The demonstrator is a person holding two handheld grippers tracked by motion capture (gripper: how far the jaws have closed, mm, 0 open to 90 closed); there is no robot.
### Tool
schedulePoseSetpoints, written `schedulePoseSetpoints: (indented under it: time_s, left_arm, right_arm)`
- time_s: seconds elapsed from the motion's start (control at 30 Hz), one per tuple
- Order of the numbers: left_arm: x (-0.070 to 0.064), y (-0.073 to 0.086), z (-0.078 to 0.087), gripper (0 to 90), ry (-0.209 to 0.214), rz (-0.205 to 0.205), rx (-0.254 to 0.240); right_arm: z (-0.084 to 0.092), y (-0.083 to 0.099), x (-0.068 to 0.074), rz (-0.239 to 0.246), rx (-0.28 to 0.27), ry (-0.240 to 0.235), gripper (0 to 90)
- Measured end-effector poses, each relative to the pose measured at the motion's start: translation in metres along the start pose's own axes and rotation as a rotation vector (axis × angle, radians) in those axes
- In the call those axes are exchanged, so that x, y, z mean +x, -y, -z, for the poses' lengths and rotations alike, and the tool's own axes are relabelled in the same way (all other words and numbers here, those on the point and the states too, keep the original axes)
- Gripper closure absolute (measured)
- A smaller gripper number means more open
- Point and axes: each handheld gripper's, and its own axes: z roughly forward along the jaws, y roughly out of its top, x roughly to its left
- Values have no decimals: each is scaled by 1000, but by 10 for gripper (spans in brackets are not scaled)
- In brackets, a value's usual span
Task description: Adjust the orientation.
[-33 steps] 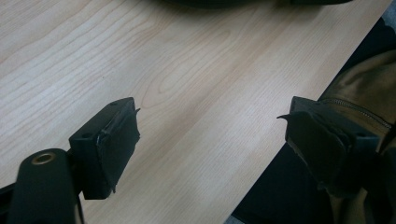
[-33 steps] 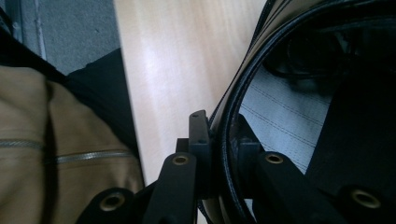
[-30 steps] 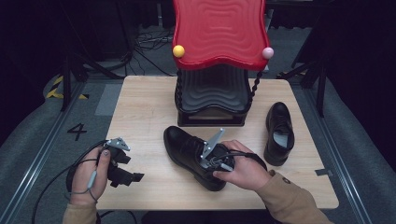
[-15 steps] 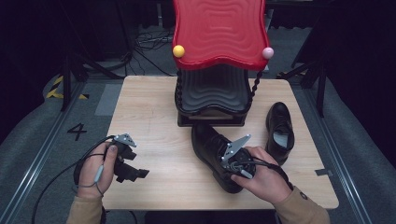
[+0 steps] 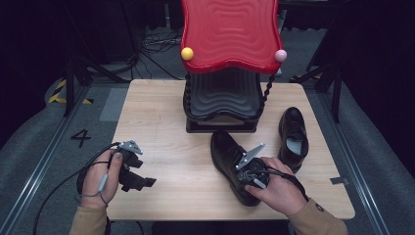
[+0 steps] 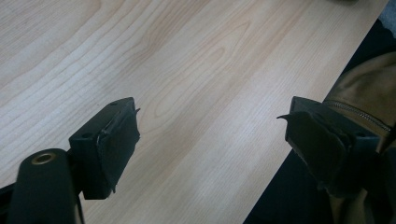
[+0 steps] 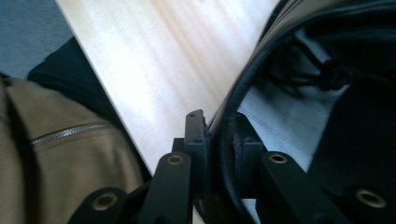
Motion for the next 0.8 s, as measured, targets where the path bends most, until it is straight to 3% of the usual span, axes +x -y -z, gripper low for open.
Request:
schedulePoseSetpoints:
  time_s: [0.27, 0.3, 0.33, 0.57, 0.8]
  left_arm:
    - [1, 0, -1, 179, 1, 2, -1]
    - [1, 0, -1, 179, 1, 2, 0]
    - [1, 0, -2, 179, 3, 3, 0]
    - [2, -4, -4, 179, 10, -8, 5]
    - [1, -8, -7, 179, 14, -15, 7]
  right_arm:
    - [-7, 3, -5, -18, 34, -63, 757]
    - [-7, 3, -5, -18, 34, -63, 695]
    - [-6, 4, -5, -27, 35, -68, 690]
    - [4, 8, -10, -60, -25, -63, 607]
    - [16, 14, -14, -77, -84, -63, 589]
